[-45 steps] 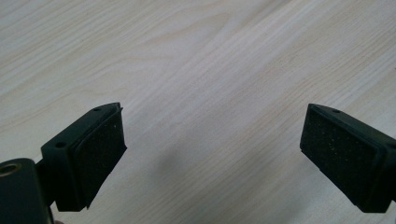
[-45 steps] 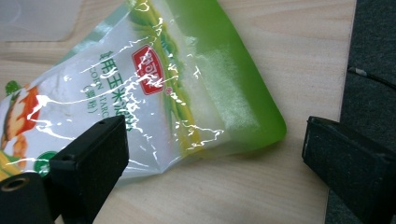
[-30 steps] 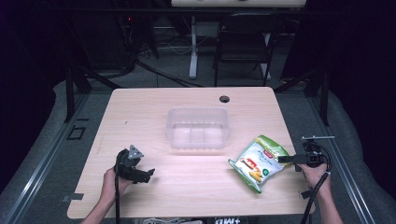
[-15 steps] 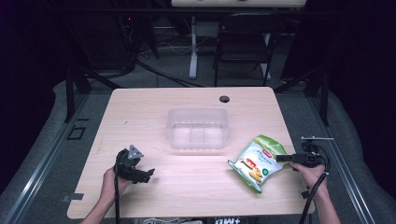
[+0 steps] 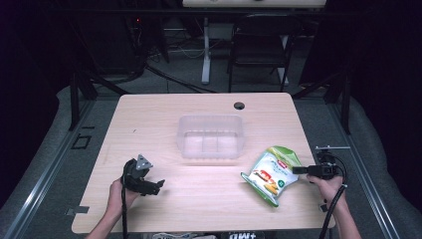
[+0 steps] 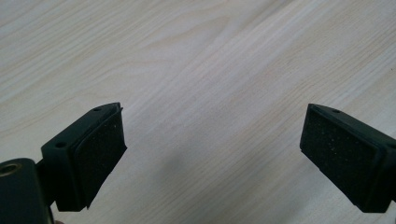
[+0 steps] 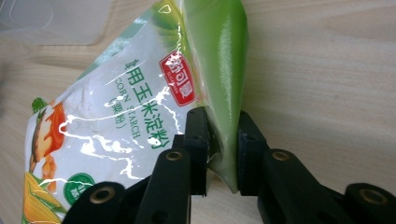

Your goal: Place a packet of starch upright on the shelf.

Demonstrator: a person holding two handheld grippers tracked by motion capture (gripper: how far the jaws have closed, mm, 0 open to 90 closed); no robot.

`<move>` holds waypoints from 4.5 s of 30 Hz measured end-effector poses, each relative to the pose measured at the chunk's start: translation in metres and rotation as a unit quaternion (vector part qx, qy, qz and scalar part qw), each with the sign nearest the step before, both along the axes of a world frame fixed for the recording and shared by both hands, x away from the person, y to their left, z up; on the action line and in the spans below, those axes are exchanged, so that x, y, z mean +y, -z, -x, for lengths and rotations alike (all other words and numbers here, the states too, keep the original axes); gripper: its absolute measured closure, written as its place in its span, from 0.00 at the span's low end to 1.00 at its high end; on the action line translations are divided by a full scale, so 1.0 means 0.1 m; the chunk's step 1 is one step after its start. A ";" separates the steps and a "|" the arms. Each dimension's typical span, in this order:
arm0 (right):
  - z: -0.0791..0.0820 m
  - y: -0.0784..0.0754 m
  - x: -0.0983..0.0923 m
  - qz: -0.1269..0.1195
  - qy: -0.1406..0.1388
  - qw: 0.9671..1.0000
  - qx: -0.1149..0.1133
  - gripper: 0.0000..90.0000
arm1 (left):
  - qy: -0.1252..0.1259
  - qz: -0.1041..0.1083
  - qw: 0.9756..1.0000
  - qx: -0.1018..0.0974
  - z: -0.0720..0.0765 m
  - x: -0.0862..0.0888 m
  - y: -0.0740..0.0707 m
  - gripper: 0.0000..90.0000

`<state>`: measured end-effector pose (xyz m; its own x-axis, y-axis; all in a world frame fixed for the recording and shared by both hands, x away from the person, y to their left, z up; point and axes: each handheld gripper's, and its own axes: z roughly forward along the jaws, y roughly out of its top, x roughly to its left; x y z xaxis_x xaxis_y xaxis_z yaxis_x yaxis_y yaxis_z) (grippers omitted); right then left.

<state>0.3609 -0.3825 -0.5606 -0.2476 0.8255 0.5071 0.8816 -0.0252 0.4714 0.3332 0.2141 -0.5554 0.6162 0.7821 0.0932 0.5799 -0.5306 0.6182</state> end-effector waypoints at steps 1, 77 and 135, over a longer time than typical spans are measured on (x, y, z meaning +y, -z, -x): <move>0.00 -0.02 0.02 0.010 -0.004 1.000 -0.003 0.89 | 0.000 0.000 1.000 0.000 0.00 0.00 0.00 0.07; 0.58 -1.23 0.68 -0.040 -0.070 0.980 -0.183 0.98 | -0.002 0.001 1.000 -0.001 0.01 0.03 -0.02 0.07; 0.47 -1.62 0.94 -0.064 -0.077 0.966 -0.238 0.98 | -0.004 0.003 1.000 -0.003 0.01 0.04 -0.02 0.07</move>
